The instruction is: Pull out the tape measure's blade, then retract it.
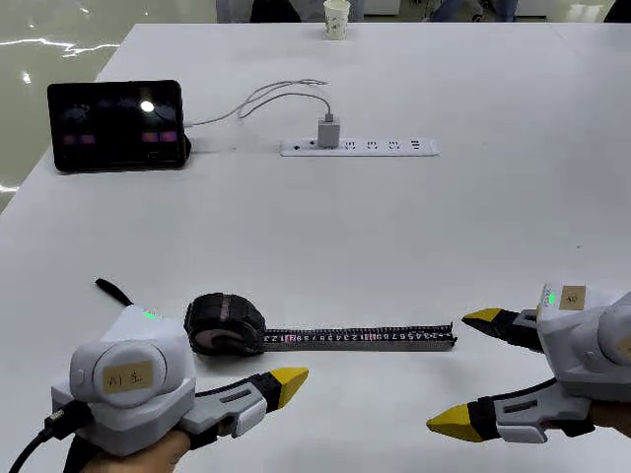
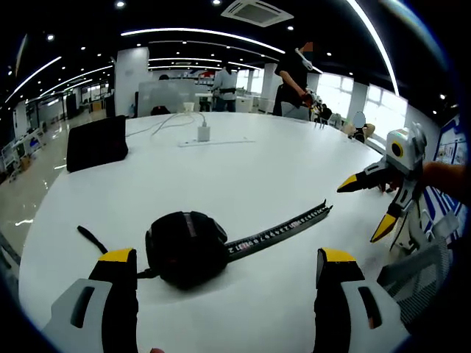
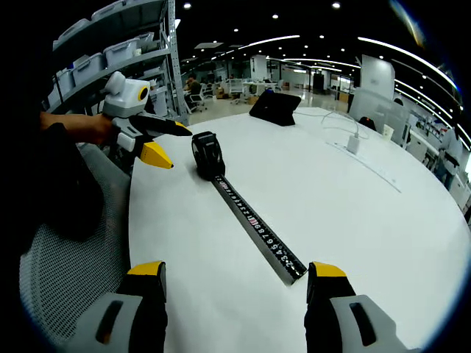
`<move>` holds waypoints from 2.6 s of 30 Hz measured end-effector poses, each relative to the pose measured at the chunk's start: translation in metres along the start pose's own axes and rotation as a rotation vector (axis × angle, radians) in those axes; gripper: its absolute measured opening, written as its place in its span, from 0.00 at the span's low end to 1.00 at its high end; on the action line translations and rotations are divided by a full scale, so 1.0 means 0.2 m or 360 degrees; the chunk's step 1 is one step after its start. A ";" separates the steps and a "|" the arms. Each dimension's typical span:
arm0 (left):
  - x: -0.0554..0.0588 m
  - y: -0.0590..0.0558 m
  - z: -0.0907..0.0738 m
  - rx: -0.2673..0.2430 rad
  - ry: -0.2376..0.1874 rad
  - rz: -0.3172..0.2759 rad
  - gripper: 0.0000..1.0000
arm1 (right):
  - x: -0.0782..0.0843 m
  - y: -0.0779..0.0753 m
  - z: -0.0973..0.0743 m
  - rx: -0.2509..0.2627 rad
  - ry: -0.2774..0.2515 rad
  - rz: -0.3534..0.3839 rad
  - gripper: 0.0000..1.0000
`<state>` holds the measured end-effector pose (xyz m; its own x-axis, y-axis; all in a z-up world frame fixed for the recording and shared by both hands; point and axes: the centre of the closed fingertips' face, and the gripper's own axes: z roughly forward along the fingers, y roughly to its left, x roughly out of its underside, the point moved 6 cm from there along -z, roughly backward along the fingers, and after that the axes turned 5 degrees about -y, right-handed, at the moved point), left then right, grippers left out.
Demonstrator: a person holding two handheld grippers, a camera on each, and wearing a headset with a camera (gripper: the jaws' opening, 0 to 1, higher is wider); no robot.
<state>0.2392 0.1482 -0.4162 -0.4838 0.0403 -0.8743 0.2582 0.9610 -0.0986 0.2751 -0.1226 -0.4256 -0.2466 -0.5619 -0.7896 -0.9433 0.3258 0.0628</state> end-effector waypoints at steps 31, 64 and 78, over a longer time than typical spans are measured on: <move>0.02 0.05 0.11 -0.0038 0.0015 -0.0074 0.98 | 0.06 -0.19 0.08 -0.0150 0.0221 -0.0203 0.56; 0.03 0.11 0.18 -0.0140 0.0034 -0.0145 0.87 | 0.08 -0.34 0.17 -0.0306 0.0423 -0.0481 0.25; 0.01 0.15 0.22 -0.0215 0.0052 -0.0156 0.74 | 0.09 -0.36 0.18 -0.0355 0.0491 -0.0552 0.16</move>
<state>0.2827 0.1646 -0.4423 -0.5286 -0.0488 -0.8475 0.0948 0.9887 -0.1161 0.3458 -0.1283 -0.4669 0.0670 -0.8171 -0.5726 -0.9974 -0.0710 -0.0155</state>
